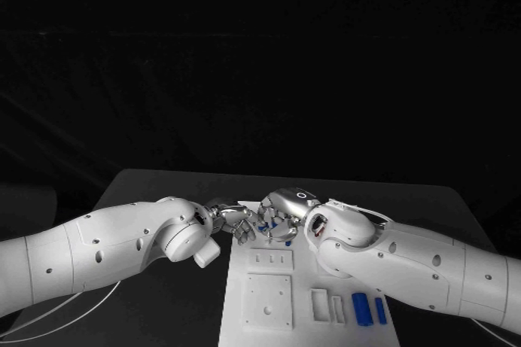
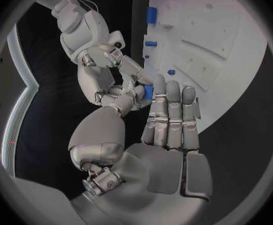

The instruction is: Assemble the parts on the task board

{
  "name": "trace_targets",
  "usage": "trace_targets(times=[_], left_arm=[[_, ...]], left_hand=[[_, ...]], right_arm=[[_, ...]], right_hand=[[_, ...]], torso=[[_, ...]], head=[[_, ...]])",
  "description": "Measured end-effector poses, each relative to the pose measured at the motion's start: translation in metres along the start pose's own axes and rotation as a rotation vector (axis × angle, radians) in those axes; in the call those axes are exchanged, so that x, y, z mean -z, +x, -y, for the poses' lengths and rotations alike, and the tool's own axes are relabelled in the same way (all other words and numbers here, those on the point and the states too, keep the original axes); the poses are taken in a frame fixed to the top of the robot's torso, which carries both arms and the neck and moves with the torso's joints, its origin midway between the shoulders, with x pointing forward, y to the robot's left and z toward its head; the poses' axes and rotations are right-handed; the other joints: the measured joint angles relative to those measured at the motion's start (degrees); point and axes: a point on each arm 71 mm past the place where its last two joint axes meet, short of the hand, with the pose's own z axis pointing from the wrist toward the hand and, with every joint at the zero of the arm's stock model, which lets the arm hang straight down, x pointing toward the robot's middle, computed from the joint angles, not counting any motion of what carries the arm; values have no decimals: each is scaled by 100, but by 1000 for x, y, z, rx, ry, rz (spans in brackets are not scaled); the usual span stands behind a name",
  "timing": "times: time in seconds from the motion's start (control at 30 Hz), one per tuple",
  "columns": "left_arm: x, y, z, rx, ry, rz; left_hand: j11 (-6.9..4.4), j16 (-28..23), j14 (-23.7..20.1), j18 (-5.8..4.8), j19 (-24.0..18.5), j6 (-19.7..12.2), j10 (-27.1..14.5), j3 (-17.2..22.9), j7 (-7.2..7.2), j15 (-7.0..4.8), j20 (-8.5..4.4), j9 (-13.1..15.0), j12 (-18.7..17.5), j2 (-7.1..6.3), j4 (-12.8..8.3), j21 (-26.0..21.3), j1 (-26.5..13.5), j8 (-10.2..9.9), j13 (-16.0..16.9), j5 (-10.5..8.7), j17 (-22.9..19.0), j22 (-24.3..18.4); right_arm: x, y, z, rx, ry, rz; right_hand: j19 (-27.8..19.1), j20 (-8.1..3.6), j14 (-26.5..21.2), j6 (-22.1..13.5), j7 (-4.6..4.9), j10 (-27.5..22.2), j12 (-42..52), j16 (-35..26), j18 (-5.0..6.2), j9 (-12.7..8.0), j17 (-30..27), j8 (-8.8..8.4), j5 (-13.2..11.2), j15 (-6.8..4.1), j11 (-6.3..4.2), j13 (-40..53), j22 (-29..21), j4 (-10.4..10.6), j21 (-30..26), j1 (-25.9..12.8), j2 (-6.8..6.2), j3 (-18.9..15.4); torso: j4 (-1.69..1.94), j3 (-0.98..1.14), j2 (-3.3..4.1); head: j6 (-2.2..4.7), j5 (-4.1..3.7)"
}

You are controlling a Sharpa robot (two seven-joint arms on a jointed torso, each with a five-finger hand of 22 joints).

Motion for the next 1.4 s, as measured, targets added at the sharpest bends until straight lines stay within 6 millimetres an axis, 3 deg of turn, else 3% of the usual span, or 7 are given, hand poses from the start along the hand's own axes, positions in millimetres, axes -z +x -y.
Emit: trace_targets(times=[0.37, 0.57, 0.7, 0.9, 1.07, 1.27, 1.4], left_arm=[[0, 0, 0, -1, 2, 2], [0, 0, 0, -8, 9, 11], [0, 0, 1, -14, 20, 22], [0, 0, 2, -28, 30, 29], [0, -1, 3, -52, 34, 37], [-2, -6, 1, -99, 21, 58], [-6, -5, 2, -127, 2, 64]], left_hand=[[-66, 154, 55, 1, -42, 71, 145, 50, 52, -54, -1, 92, 84, 294, -81, 111, -92, 99, 92, 145, 32, -10], [-102, 376, 93, 1, -42, 91, 226, 42, 72, -115, -1, 92, 233, 364, -88, 241, -41, 138, 217, 158, 128, 34], [-173, 526, 134, 1, -41, 115, 318, 33, 97, -174, -1, 92, 377, 370, -94, 330, -35, 138, 307, 425, 188, 59], [-165, 549, 134, 1, -41, 121, 328, 23, 103, -175, 0, 92, 377, 342, -95, 333, -7, 138, 322, 459, 194, 65], [-183, 575, 134, 2, -41, 121, 350, 20, 103, -175, 0, 92, 400, 335, -97, 376, -1, 166, 336, 476, 201, 74], [-185, 614, 156, 1, -41, 121, 370, 18, 103, -196, 0, 92, 423, 308, -97, 412, 25, 167, 351, 538, 205, 81], [-233, 687, 196, 1, -41, 143, 421, 11, 124, -235, 0, 92, 473, 304, -105, 471, 27, 167, 390, 759, 219, 88]], right_arm=[[-1, 1, 0, 2, 0, -8], [-1, 1, 3, 3, 9, -11], [-1, 2, 8, 3, 25, -13], [3, 1, 19, -6, 52, -4], [14, -4, 41, -21, 90, 24], [32, -19, 74, -81, 128, 76], [34, -38, 88, -154, 135, 146]], right_hand=[[0, 1, 0, -1, 1, 0, -26, -1, 0, -1, 0, -1, 23, 0, 0, 0, 0, 9, 0, -8, -8, -10], [1, 2, 1, -28, 67, -1, -67, -50, 1, 25, 0, -66, 180, 1, 5, -16, 0, 164, -29, -199, -197, -68], [8, 9, -37, -148, 187, -75, -117, -99, 1, -37, -6, -205, 223, 39, 93, -39, 0, 293, -89, -364, -360, -186], [-155, 14, -172, -481, 246, -233, -249, -202, -5, -135, -34, -448, 223, 171, 248, -116, -11, 318, -212, -511, -485, -495], [-426, 110, -372, -766, 367, -459, -384, -389, -7, -215, -115, -598, 671, 345, 390, -232, -56, 275, -430, -673, -531, -899], [-474, 122, -401, -813, 396, -496, -388, -403, -11, -220, -138, -606, 1071, 355, 408, -302, -60, 301, -479, -749, -499, -1123], [-474, 122, -403, -815, 397, -499, -388, -403, -11, -220, -156, -606, 1187, 352, 405, -342, -60, 319, -488, -768, -474, -1141]], torso=[[0, -2, -3], [0, -3, -4], [-2, -3, -4], [-1, -2, -5], [0, 1, -7], [-1, 7, -10], [1, 12, -12]], head=[[-9, -5], [-9, -12], [-9, -6], [-13, 1], [-24, 2], [-31, 6], [-31, -10]])
